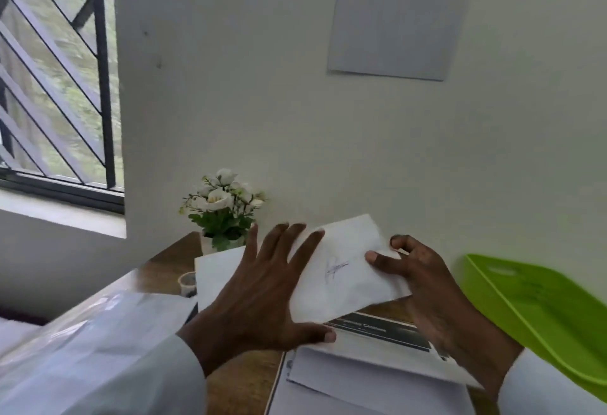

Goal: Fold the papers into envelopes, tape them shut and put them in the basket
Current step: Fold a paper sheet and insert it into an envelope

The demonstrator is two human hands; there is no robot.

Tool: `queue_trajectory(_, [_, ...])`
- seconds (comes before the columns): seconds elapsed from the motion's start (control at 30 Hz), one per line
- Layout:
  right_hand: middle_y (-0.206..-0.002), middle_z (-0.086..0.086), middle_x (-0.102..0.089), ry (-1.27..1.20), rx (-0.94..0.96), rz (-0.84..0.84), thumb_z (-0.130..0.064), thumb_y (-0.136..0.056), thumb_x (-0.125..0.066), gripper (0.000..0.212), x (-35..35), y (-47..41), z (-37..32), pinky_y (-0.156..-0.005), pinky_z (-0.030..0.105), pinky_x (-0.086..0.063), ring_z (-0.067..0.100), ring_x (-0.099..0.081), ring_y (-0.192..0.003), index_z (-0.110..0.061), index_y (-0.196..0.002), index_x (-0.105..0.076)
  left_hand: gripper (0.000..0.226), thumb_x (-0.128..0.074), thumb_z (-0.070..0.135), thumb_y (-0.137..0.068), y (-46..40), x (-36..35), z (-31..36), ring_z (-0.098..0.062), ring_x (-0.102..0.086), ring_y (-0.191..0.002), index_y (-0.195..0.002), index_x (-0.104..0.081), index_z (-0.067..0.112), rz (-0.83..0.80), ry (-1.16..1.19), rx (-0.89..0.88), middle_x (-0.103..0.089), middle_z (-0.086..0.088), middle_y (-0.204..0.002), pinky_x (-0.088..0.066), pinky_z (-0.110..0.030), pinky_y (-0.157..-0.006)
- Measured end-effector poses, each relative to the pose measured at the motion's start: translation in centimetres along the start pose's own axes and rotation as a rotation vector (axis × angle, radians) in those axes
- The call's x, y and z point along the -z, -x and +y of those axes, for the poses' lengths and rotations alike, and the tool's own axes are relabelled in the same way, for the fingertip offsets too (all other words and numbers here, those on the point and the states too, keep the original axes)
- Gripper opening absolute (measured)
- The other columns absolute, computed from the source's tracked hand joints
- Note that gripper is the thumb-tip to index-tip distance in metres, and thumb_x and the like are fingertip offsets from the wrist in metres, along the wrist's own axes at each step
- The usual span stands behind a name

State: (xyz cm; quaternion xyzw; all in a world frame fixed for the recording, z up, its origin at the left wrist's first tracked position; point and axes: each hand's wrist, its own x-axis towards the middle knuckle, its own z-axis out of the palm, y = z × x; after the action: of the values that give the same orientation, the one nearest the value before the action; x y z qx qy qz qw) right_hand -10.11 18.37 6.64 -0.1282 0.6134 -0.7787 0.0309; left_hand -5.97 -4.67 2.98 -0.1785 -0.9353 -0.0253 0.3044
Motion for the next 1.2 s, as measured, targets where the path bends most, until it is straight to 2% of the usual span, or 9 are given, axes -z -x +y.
queue_trajectory(0.1, [-0.103,0.020,-0.074,-0.052,-0.018,0.032,-0.007,-0.064,-0.079,0.045,2.2,0.7,1.6,-0.056,0.035,-0.059,0.028,-0.074,-0.080,-0.006,-0.102,-0.056,0.124,-0.037,0.098,-0.061,0.1,-1.9,0.2,-0.032,-0.010,-0.149,-0.151,0.016,0.032,-0.026,-0.007,0.020,-0.010,-0.008,-0.163,0.002,-0.062,-0.119])
queue_trajectory(0.27, [-0.116,0.016,-0.072,-0.204,-0.026,0.092,-0.002,-0.074,-0.072,0.038,4.1,1.1,4.3,-0.061,0.032,-0.060,0.024,-0.074,-0.092,-0.013,-0.107,-0.057,0.122,-0.045,0.090,-0.063,0.8,-2.3,-0.3,-0.038,-0.024,-0.146,-0.154,0.003,0.024,-0.075,-0.107,0.006,-0.026,-0.015,-0.158,-0.015,-0.073,-0.110])
queue_trajectory(0.4, [-0.122,0.019,-0.068,-0.231,-0.016,0.096,-0.006,-0.074,-0.072,0.059,4.1,1.3,4.9,-0.076,0.046,-0.062,0.031,-0.071,-0.101,-0.001,-0.129,-0.052,0.116,-0.049,0.083,-0.068,0.9,-2.3,-0.5,-0.035,-0.032,-0.141,-0.155,-0.006,0.021,-0.095,-0.136,-0.004,-0.033,-0.014,-0.154,-0.016,-0.073,-0.110])
queue_trajectory(0.5, [-0.114,0.015,-0.072,-0.232,0.012,0.140,-0.011,-0.071,-0.073,0.050,4.1,1.5,5.0,-0.091,0.057,-0.052,0.030,-0.072,-0.097,-0.006,-0.118,-0.058,0.112,-0.052,0.080,-0.069,0.9,-2.4,-0.5,-0.035,-0.040,-0.135,-0.155,-0.016,0.017,-0.058,-0.140,-0.025,-0.041,-0.015,-0.147,-0.019,-0.074,-0.108])
queue_trajectory(0.6, [-0.102,0.010,-0.075,-0.203,0.034,0.150,-0.013,-0.072,-0.073,0.034,4.2,1.7,5.1,-0.085,0.047,-0.055,0.030,-0.069,-0.097,-0.014,-0.103,-0.058,0.110,-0.054,0.078,-0.069,0.9,-2.7,-0.5,-0.036,-0.044,-0.132,-0.154,-0.021,0.015,-0.026,-0.140,-0.036,-0.043,-0.015,-0.144,-0.022,-0.074,-0.107])
queue_trajectory(0.73, [-0.119,0.016,-0.071,-0.112,-0.025,0.007,-0.020,-0.077,-0.070,0.050,4.3,1.9,4.5,-0.087,0.041,-0.058,0.033,-0.068,-0.110,-0.004,-0.124,-0.063,0.108,-0.054,0.077,-0.070,0.9,-2.7,-0.5,-0.036,-0.041,-0.134,-0.154,-0.021,0.016,-0.024,-0.128,-0.049,-0.041,-0.015,-0.146,-0.021,-0.073,-0.109])
queue_trajectory(0.93, [-0.119,0.014,-0.072,0.108,-0.198,-0.160,-0.025,-0.080,-0.072,0.039,4.4,1.9,3.6,-0.103,0.047,-0.049,0.029,-0.068,-0.112,-0.008,-0.115,-0.072,0.107,-0.047,0.081,-0.074,0.9,-3.2,-0.6,-0.034,-0.036,-0.139,-0.155,-0.014,0.019,-0.061,-0.119,-0.076,-0.037,-0.013,-0.150,-0.015,-0.073,-0.111])
queue_trajectory(1.07, [-0.119,0.016,-0.071,-0.023,-0.214,-0.150,-0.019,-0.082,-0.069,0.032,3.9,2.0,3.2,-0.091,0.042,-0.057,0.030,-0.069,-0.109,-0.008,-0.112,-0.074,0.120,-0.039,0.094,-0.068,0.9,-3.2,-0.6,-0.033,-0.018,-0.150,-0.157,-0.007,0.021,-0.061,-0.070,-0.055,-0.019,-0.011,-0.162,-0.009,-0.072,-0.113])
queue_trajectory(1.2, [-0.122,0.018,-0.069,-0.145,-0.201,-0.137,-0.014,-0.082,-0.063,0.035,4.2,1.8,2.8,-0.097,0.046,-0.050,0.033,-0.065,-0.114,-0.004,-0.116,-0.072,0.124,-0.038,0.097,-0.065,0.9,-3.0,-0.6,-0.031,-0.010,-0.152,-0.157,-0.007,0.020,-0.058,-0.046,-0.054,-0.014,-0.010,-0.164,-0.008,-0.071,-0.114])
